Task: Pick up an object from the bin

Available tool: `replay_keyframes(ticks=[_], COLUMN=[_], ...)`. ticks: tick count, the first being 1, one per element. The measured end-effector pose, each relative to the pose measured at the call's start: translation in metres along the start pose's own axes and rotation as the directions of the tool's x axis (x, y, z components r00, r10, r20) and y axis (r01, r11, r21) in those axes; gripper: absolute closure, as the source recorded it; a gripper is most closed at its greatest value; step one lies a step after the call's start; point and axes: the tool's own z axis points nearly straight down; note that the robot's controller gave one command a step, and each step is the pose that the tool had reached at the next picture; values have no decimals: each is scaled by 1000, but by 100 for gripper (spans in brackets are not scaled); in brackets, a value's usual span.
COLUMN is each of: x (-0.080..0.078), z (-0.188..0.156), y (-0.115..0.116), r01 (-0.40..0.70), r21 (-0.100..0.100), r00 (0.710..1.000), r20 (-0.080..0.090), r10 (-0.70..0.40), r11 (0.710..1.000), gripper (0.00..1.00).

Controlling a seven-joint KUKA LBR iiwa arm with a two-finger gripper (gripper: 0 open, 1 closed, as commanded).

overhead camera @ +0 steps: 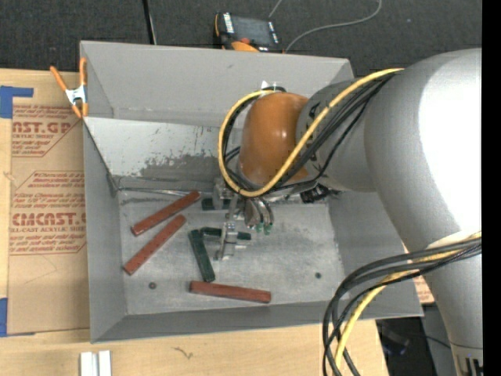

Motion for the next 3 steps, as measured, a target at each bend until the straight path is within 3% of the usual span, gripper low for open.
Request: replay_keyframes(ticks=[1, 2, 3], x=[-2, 2, 0], z=[-8, -3, -6], y=[0, 0, 0], r01=[-1, 0, -1], r21=[-1, 1, -1], r00=[1000, 1000, 1000], r20=[8, -5, 1], r10=[1, 0, 1], r11=[1000, 1000, 1000], gripper=[100, 0, 100])
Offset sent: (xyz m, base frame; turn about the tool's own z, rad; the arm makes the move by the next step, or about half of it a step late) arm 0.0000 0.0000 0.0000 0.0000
